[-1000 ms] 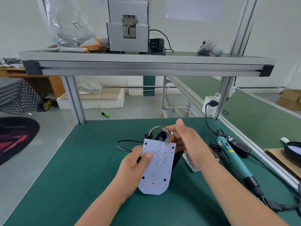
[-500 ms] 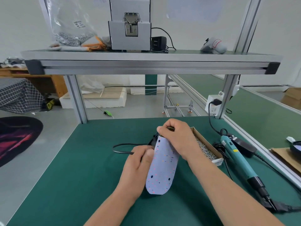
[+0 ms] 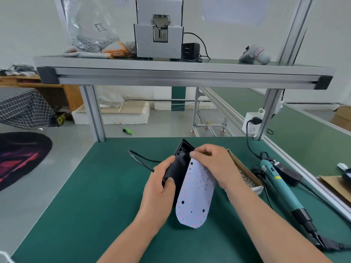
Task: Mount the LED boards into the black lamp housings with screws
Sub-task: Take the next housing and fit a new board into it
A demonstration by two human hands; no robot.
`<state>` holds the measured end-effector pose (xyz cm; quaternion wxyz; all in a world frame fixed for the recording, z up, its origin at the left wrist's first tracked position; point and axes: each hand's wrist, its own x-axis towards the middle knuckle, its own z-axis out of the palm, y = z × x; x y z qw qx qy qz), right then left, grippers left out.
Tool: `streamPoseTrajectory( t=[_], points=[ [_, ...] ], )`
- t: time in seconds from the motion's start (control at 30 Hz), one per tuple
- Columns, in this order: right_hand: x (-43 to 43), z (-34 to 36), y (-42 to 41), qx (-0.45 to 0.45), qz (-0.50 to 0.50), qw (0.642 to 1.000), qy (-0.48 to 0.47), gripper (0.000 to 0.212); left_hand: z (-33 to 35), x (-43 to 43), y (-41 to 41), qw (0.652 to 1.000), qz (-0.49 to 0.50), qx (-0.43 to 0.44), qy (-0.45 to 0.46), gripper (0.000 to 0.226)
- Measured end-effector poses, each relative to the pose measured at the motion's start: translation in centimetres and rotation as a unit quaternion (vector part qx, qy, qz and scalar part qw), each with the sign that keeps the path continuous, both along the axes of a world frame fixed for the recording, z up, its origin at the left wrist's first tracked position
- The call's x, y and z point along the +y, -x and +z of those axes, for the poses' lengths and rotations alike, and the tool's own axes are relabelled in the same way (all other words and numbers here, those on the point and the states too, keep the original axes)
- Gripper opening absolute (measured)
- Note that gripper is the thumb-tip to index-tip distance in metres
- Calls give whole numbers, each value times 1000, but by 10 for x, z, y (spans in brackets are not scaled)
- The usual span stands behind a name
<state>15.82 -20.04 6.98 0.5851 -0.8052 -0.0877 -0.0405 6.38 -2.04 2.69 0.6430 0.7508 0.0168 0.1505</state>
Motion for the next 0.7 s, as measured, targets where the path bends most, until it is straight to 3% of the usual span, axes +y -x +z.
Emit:
streamPoseTrajectory(
  t=[0.17,0.3,0.47,0.7],
  points=[
    [6,5,-3,-77,-69,987,120,24,1,1,2,998,-19,-38,-50,67],
    [11,0,-2,-110,-102,973,177,19,0,1,2,997,-23,-47,-64,71],
    [12,0,0,-143,-90,972,166,12,0,0,3,997,4,-46,-68,80],
    [19,5,4,-137,-92,975,149,34,3,0,5,988,-1,-97,-117,82]
  ],
)
